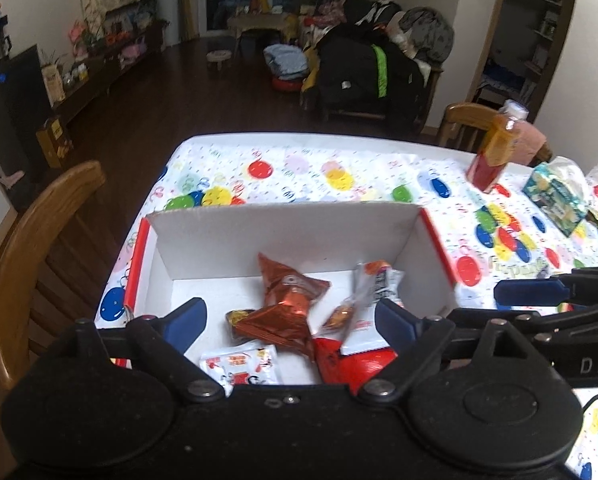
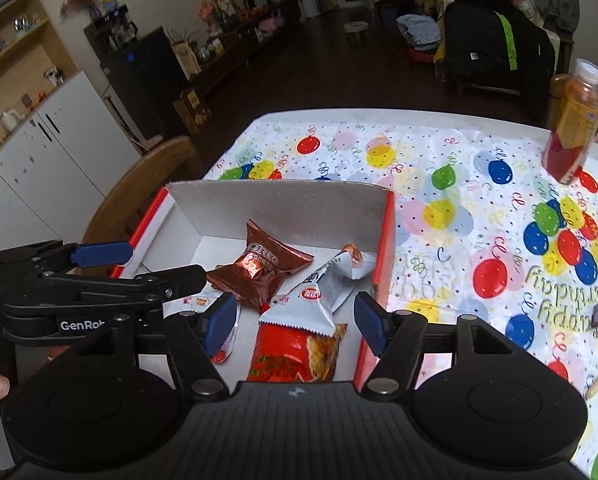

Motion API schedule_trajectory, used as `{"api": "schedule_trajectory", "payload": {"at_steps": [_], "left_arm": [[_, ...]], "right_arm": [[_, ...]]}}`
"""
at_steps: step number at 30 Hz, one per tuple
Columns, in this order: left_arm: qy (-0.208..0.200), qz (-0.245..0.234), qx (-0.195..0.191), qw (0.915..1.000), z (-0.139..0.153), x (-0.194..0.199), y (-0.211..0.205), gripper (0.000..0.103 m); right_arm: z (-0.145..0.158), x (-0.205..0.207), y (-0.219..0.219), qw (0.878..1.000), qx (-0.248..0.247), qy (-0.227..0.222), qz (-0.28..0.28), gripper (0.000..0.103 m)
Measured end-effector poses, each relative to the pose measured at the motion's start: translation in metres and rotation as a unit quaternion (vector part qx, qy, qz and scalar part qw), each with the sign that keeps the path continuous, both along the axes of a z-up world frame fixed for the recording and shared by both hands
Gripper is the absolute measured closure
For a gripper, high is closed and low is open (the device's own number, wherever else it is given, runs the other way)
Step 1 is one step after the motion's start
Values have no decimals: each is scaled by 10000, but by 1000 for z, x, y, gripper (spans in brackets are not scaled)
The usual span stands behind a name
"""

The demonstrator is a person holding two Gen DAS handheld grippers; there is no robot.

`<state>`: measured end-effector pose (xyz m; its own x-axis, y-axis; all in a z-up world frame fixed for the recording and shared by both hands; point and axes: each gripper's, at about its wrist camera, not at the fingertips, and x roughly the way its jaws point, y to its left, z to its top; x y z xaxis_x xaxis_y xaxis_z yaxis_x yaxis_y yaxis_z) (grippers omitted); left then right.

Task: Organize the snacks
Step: 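Open both tools to drop the Oreo bag and wafer packet into the box, then withdraw both tools from the box toward the blue and dark snack packets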

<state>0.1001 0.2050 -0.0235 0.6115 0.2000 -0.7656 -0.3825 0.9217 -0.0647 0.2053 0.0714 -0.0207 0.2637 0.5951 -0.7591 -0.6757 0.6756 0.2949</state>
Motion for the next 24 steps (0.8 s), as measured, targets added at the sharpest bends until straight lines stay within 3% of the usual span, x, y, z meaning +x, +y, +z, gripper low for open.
{"api": "schedule_trajectory", "payload": {"at_steps": [5, 16, 18, 24], "left_arm": [[-196, -142, 62, 9997, 13, -11, -21, 10], [-469, -485, 69, 9977, 30, -21, -76, 2], [-517, -562, 37, 9971, 32, -21, -89, 2], [-621, -790, -71, 9949, 32, -17, -123, 1]], "right_arm": [[10, -12, -34, 9995, 260, -137, -95, 38], [20, -25, -119, 9964, 608, -219, -546, 25], [21, -27, -133, 9956, 672, -246, -608, 13], [22, -38, -176, 9927, 734, -576, -770, 0]]}}
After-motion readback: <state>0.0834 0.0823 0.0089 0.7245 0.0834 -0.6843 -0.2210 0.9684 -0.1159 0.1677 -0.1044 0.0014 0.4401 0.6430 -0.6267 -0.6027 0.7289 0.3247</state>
